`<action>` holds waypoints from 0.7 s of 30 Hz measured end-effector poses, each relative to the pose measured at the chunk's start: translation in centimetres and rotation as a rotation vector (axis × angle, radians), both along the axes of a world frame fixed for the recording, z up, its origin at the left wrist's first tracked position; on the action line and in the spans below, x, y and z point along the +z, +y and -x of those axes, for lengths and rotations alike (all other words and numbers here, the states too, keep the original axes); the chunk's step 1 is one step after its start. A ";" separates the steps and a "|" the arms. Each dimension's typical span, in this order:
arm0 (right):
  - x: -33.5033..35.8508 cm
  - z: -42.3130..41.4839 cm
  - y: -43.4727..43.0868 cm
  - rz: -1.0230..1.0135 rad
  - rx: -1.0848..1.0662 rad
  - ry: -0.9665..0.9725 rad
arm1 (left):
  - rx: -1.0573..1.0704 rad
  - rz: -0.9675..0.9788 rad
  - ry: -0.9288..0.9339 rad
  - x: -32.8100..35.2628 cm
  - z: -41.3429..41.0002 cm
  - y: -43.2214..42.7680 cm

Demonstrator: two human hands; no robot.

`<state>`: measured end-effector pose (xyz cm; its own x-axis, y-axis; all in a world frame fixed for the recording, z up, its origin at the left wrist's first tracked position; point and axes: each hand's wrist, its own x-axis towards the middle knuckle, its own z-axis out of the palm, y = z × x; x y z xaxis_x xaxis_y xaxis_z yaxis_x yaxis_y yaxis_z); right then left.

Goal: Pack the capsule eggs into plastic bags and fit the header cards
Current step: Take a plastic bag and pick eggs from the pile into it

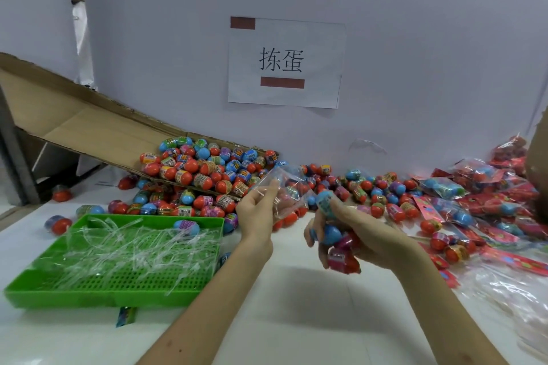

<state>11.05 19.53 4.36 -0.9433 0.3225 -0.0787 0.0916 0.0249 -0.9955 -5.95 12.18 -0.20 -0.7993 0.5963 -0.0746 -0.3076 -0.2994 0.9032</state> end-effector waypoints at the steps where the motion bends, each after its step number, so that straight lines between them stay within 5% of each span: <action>1: -0.2 0.0 -0.1 -0.055 0.060 -0.078 | 0.002 -0.003 0.002 0.0 0.0 0.0; 5: -1.3 1.3 -0.4 -0.211 0.002 -0.235 | -0.036 -0.032 -0.005 0.1 -0.2 -0.1; 16: -2.6 2.0 0.9 -0.280 -0.371 -0.263 | -0.233 -0.049 0.074 0.3 -1.3 -0.3; 21: -3.7 2.8 1.4 -0.508 -0.413 -0.238 | -0.299 0.026 0.186 -0.1 -1.2 -0.1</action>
